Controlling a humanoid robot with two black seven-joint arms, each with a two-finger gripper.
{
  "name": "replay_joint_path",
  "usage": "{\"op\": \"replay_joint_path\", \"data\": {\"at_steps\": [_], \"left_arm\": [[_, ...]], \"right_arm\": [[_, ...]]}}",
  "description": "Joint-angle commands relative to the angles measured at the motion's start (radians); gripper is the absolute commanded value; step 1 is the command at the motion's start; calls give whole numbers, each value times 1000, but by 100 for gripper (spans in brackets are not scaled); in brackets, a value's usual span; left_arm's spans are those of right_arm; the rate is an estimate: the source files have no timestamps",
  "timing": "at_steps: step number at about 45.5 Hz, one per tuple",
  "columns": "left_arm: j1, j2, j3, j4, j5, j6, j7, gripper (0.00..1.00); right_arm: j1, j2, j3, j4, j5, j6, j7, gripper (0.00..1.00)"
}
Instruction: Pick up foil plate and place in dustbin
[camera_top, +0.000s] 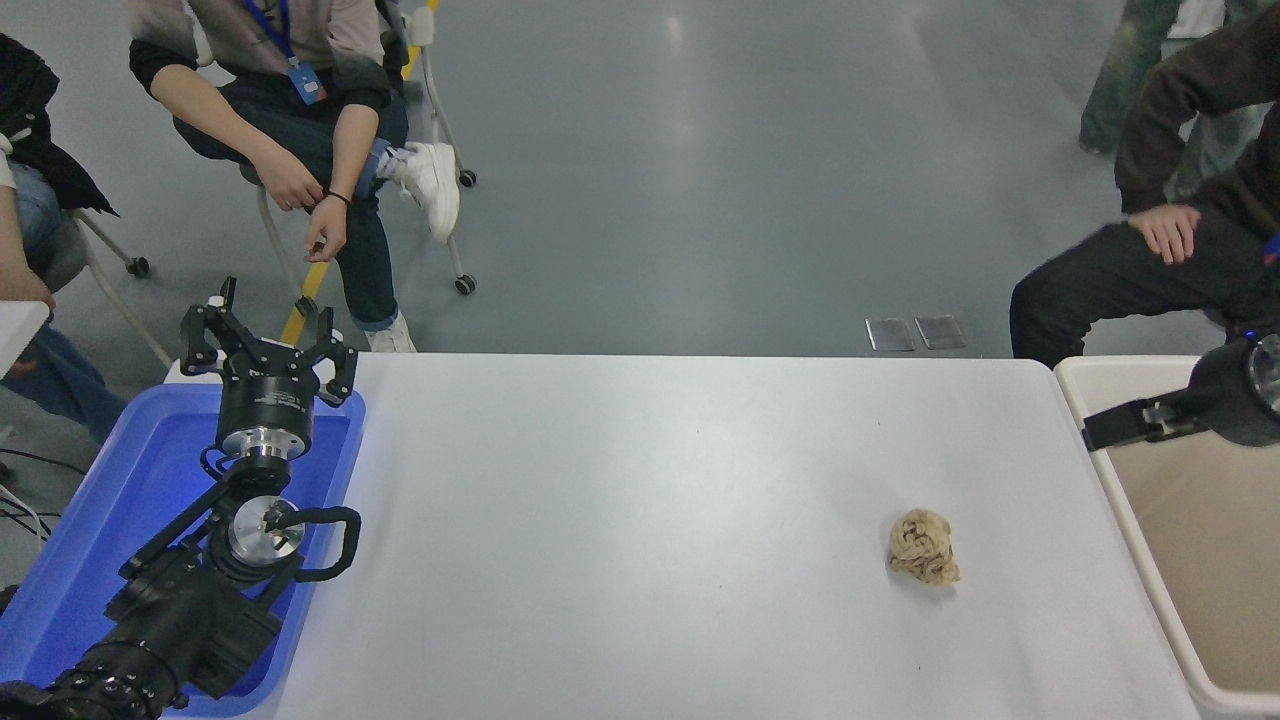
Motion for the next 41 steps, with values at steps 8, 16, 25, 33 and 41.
{"op": "replay_joint_path", "data": {"at_steps": [8,16,25,33,41], "left_arm": [[1,0,0,-1,-1,0,0,99],[1,0,-1,1,-1,0,-1,99],[1,0,-1,1,-1,0,-1,99],[3,0,-1,1,-1,0,-1,99],[3,0,-1,1,-1,0,-1,99]], "right_arm": [[323,317,22,127,499,342,10,100],[410,431,54,134,642,364,10,100],[469,506,71,134,723,364,10,100],[481,525,50,134,731,364,10,100],[499,509,18,135,729,364,10,100]]}}
